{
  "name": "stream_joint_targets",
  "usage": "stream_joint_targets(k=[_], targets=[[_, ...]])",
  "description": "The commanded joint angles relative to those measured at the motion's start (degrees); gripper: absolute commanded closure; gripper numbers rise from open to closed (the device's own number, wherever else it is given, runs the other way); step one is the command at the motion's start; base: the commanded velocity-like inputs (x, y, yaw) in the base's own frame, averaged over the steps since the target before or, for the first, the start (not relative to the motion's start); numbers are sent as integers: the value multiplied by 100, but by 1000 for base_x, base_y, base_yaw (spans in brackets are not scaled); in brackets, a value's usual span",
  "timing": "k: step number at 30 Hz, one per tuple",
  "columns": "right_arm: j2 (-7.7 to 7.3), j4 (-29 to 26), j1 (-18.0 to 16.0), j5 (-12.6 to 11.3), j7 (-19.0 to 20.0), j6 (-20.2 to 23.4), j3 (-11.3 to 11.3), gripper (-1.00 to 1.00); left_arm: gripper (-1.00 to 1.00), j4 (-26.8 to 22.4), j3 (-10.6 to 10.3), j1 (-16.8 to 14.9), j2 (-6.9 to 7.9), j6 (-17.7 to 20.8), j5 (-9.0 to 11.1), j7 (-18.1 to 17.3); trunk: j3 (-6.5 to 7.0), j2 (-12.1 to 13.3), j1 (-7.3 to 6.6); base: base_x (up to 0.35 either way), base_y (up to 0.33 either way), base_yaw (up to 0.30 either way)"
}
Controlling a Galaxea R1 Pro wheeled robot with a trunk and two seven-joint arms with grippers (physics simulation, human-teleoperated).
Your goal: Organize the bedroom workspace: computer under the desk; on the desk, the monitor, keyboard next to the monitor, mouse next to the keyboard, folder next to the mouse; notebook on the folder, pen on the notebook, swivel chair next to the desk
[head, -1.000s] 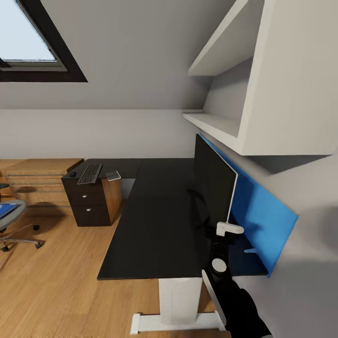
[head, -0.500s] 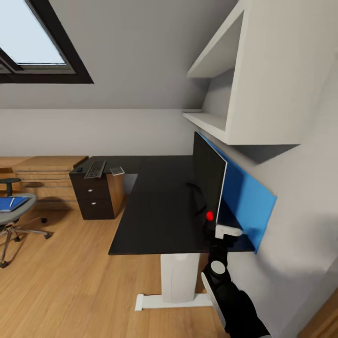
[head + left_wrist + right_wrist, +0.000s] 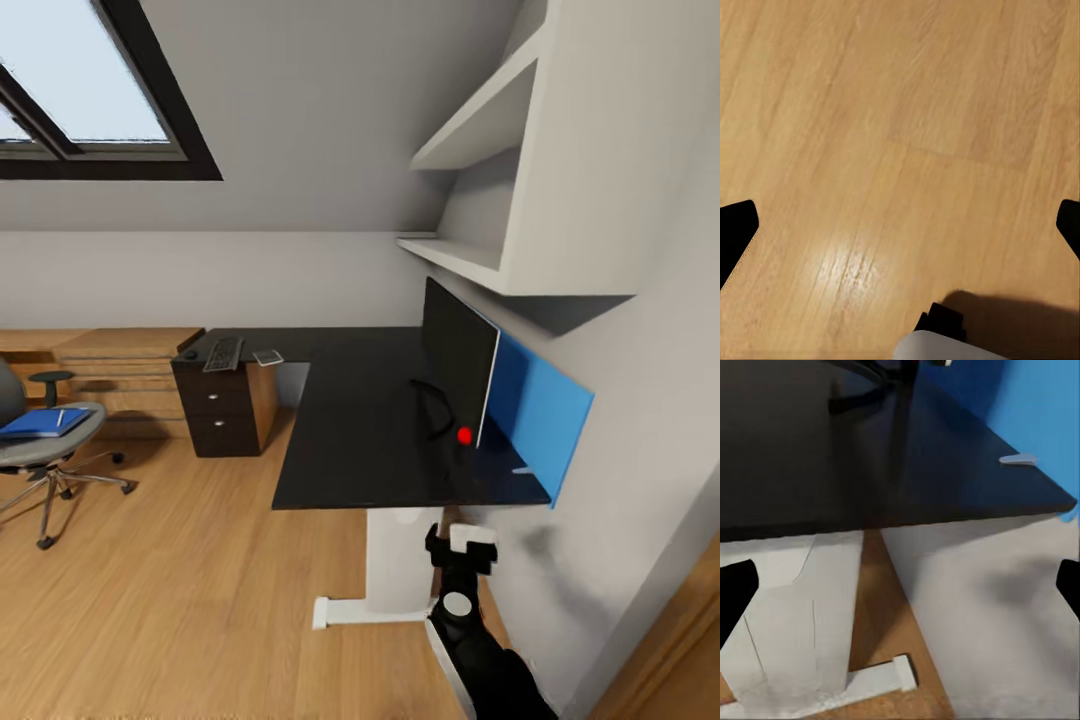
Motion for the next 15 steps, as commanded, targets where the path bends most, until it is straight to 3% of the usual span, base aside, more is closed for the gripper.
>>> stream_joint_targets(k=[1, 8, 12, 15], targets=[[0, 422, -6, 0, 24, -123, 15, -100, -100, 3, -49, -3, 1, -17, 47, 26, -6, -5, -2, -156, 146, 0], [7, 2467, -6, -43, 378, -1372, 37, -100, -100, 3, -41, -2, 2, -9, 53, 43, -6, -5, -2, -55, 52, 0], [-26, 3017, 28, -83, 577, -1711, 11, -100, -100, -30, -42, -3, -31, -30, 53, 34, -6, -5, -2, -8, 8, 0], [73, 3115, 90, -105, 630, -1740, 65, -100, -100, -34, -47, -3, -115, -45, 57, 55, -6, -5, -2, 0, 0, 0]])
